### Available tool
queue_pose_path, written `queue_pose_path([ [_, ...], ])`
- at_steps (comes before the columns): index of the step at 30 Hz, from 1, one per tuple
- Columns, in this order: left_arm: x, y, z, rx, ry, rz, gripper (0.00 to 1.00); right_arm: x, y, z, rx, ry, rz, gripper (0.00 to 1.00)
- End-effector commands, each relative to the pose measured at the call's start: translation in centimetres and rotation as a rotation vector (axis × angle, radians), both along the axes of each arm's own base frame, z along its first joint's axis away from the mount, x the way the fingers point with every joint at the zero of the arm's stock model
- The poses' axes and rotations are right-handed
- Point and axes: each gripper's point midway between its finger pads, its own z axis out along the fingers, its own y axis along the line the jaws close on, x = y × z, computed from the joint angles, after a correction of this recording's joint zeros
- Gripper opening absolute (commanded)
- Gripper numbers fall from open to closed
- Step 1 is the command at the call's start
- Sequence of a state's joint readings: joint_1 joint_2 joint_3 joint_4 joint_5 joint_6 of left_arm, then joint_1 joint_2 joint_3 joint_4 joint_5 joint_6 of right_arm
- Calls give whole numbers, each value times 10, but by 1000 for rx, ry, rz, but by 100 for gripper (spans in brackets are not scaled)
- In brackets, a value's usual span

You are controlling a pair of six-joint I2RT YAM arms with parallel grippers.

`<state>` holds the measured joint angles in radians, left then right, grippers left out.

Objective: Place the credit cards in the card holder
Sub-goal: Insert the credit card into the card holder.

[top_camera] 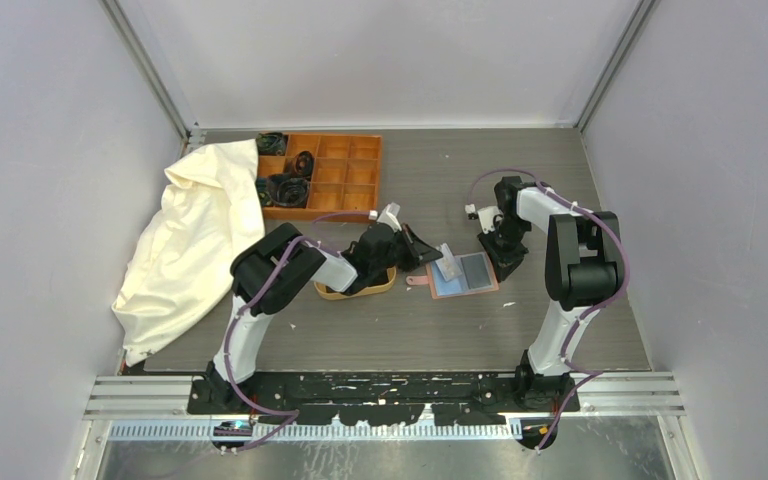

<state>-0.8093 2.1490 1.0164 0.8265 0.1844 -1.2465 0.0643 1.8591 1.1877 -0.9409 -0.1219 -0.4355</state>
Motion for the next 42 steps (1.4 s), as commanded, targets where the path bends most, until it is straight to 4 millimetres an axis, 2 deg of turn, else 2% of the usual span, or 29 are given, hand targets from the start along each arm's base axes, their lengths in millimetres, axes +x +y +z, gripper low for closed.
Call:
queue_pose_path([
  [1, 7, -2, 40, -69, -80, 2, 0, 5, 7, 2, 25, -7, 12, 17],
  [19, 5, 0, 58, -106, -101, 2, 0, 5, 7, 1, 23, -2, 17, 16],
  [29, 9, -7, 40, -90, -69, -6, 0, 4, 7, 1, 23, 0, 17, 16],
  [42, 10, -9, 29, -64, -54, -8, 0, 4, 8, 1, 24, 2, 19, 16],
])
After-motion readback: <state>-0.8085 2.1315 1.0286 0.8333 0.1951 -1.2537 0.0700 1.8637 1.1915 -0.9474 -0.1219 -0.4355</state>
